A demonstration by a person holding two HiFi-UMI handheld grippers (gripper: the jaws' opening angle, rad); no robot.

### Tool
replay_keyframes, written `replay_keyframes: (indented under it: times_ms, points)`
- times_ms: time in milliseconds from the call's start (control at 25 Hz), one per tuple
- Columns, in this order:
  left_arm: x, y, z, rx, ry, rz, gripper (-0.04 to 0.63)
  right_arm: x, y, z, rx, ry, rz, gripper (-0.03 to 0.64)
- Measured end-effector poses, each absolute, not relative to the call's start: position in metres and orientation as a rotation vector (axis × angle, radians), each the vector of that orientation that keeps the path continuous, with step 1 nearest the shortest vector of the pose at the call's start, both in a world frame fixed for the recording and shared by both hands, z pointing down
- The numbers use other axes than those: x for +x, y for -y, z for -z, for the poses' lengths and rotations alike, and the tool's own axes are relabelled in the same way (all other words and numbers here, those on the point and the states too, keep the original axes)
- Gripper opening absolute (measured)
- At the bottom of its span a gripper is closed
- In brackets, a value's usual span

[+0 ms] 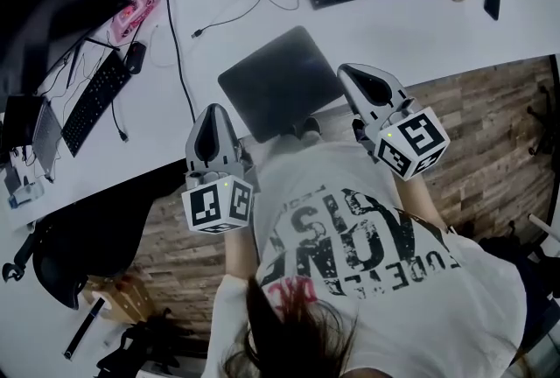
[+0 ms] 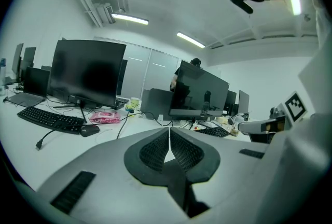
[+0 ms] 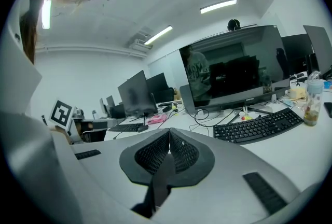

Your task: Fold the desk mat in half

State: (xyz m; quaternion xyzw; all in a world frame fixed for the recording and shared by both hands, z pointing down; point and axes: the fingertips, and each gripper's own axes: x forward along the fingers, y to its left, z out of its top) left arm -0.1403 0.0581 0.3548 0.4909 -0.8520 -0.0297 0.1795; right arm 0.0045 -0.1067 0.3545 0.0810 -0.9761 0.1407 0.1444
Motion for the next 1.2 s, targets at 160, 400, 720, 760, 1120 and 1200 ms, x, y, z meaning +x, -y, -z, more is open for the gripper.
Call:
replay_keyframes:
  times_ms: [160, 400, 720, 760, 1120, 1200]
  points:
    - [-0.152, -0.063, -0.353, 1.376, 2.411, 0.080, 0.008, -0.007, 0.103, -0.352, 0.229, 2.811, -0.408, 0.002]
    - [-0.163, -0.072, -0.356, 1.359, 2.402, 0.069, 0.009, -0.018, 0.097, -0.349, 0.224, 2.810, -0.405, 0.002]
    - [-0.163, -0.082, -0.366, 1.328, 2.357, 0.096, 0.009, -0.014, 0.093, -0.349, 0.240, 2.803, -0.402, 0.002]
    - [-0.162, -0.083, -0.368, 1.328, 2.346, 0.100, 0.009, -0.013, 0.092, -0.349, 0.242, 2.802, -0.404, 0.002]
    - [-0.151, -0.091, -0.395, 1.305, 2.196, 0.154, 0.009, -0.008, 0.086, -0.354, 0.249, 2.787, -0.410, 0.002]
    - [-0.147, -0.094, -0.408, 1.283, 2.139, 0.158, 0.009, -0.010, 0.084, -0.355, 0.246, 2.781, -0.410, 0.002]
